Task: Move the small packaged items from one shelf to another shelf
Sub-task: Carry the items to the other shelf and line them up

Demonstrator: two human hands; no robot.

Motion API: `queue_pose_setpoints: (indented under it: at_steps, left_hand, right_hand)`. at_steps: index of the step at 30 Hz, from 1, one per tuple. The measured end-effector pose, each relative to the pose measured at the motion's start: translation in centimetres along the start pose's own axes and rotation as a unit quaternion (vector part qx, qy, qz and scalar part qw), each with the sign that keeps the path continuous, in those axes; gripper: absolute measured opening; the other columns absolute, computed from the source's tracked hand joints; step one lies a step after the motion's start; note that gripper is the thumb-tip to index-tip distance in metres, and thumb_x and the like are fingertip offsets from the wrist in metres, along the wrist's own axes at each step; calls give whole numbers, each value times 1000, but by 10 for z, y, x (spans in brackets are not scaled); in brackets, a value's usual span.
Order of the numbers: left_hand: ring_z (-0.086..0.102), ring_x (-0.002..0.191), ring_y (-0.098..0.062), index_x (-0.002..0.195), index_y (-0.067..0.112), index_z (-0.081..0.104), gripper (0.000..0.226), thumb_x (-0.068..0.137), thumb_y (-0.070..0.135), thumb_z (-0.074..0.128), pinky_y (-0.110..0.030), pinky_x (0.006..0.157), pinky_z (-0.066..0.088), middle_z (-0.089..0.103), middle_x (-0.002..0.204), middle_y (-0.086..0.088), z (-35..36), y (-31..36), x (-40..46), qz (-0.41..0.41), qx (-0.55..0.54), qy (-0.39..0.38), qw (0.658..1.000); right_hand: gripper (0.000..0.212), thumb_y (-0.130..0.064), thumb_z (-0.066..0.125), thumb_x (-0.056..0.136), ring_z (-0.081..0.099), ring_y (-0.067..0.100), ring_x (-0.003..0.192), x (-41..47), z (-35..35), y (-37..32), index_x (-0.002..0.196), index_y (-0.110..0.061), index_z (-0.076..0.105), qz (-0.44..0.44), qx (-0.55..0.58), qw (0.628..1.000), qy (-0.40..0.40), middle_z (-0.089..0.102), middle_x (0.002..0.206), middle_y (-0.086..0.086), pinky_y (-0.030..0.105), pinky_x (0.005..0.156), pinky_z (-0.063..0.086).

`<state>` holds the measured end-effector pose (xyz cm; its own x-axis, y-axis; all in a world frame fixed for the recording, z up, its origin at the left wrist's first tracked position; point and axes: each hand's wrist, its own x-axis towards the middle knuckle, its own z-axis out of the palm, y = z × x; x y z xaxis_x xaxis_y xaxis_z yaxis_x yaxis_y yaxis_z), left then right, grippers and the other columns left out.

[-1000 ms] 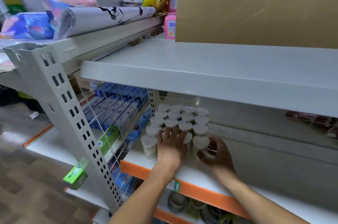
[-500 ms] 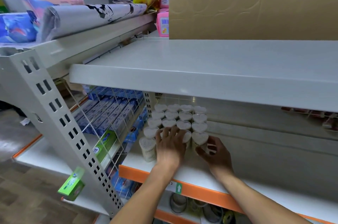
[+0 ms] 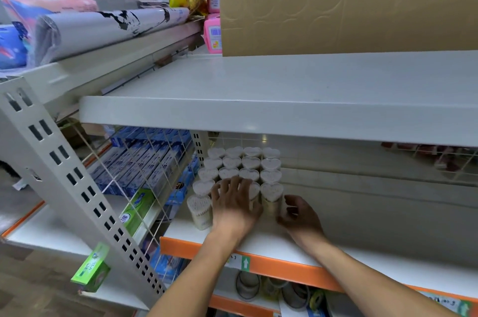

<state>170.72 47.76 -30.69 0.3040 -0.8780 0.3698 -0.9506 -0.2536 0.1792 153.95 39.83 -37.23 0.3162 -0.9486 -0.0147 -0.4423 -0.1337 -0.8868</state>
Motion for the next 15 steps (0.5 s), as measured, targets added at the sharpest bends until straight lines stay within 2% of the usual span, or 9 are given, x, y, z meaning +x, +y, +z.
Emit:
queue_pose_setpoints:
  at_steps: [2,4,8,12,15]
  left_hand:
    - [56,106,-27,112,24,66,43,76,46,60,-43,92,42,63,113,0,-3,8,2,15,-1,13,1000]
    - [54,108,-25,112,24,65,38,79,41,57,-41,92,38,61,115,2,-7,21,7,30,-5,2,1000]
    - [52,115,-22,118,29,60,33,89,40,49,-35,98,34,58,124,4,-14,50,19,51,-37,-91,994]
    - [53,118,-24,123,29,56,35,92,45,50,-40,101,38,59,127,0,-17,83,27,90,-13,-203,975]
    - [50,122,-25,124,28,55,36,93,46,50,-43,104,36,57,129,-1,-16,110,30,123,19,-220,968]
  right_hand:
    - [55,-16,79,78,60,13,96,-1,-12,-4,129,-16,59,4,-31,999,-11,62,119,1,14,72,44]
    - [50,-20,77,81,61,13,95,-1,-29,-8,128,-17,60,13,-63,998,-27,63,119,1,18,75,47]
    - [45,-30,75,85,61,12,100,-3,-70,-14,126,-19,61,28,-138,987,-76,63,121,0,21,83,45]
    - [47,-40,71,87,58,12,110,-9,-113,-19,129,-26,57,51,-234,958,-156,59,127,-3,24,91,48]
    - [51,-45,73,84,56,11,111,-18,-144,-21,130,-30,55,68,-279,939,-189,57,130,-5,23,90,47]
